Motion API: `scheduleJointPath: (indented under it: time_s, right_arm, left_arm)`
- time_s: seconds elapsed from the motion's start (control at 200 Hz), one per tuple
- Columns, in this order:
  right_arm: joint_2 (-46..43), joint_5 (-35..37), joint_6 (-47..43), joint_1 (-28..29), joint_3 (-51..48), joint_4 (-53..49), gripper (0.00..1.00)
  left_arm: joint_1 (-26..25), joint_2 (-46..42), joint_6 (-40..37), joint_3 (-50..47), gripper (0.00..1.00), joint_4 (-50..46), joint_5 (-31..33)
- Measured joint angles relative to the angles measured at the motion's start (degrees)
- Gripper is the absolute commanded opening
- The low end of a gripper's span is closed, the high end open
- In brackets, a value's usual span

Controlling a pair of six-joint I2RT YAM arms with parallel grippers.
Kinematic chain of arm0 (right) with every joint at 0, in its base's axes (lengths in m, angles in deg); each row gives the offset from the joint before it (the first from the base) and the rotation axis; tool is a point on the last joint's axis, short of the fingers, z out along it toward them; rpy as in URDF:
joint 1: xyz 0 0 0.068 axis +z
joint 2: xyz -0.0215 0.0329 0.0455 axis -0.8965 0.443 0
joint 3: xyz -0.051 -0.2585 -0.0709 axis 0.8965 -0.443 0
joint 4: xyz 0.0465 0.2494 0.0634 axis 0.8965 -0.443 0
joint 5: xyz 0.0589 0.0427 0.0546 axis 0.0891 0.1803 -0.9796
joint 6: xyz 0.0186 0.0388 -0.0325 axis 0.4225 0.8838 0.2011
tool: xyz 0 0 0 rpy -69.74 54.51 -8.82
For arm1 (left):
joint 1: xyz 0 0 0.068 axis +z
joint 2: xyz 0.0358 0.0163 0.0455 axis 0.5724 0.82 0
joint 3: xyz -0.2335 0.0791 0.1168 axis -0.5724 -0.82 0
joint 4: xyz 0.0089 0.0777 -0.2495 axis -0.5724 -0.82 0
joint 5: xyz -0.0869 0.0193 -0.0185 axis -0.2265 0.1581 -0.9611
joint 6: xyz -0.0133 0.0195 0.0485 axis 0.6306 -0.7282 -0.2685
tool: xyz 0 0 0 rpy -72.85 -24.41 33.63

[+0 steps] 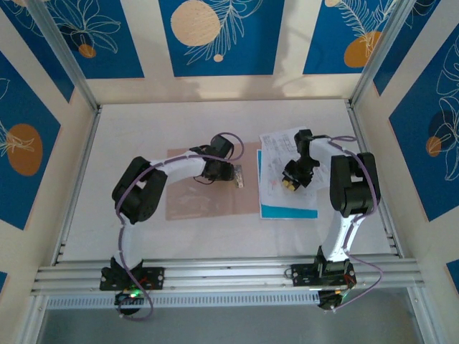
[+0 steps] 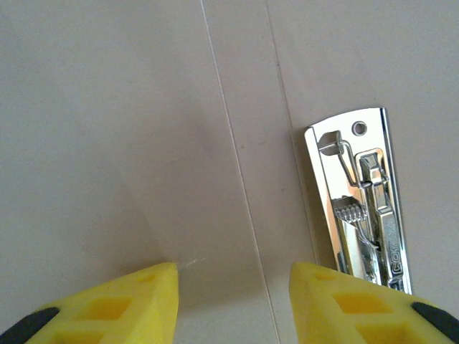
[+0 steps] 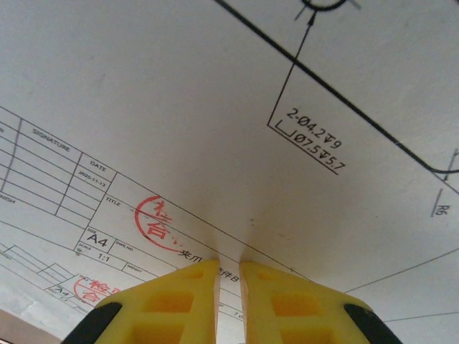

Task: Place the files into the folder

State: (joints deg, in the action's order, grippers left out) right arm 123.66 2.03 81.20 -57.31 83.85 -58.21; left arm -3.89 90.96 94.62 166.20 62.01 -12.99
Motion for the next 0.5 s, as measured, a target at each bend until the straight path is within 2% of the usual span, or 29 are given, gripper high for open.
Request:
scheduleJointPath:
  time_s: [0.225,0.5]
  right_arm:
    - [-2.2,0.2,1.2,3.5,-2.8,0.1,0.18]
    - [-3.7,1.3,1.1,5.4,-2.7,0.0,0.18]
  left_arm:
    - [-0.8,0.0,-0.5,0.0,0.46,0.9,0.0]
    - [-4.8,-0.6,-1.5,-0.9,0.49,2.3,0.4]
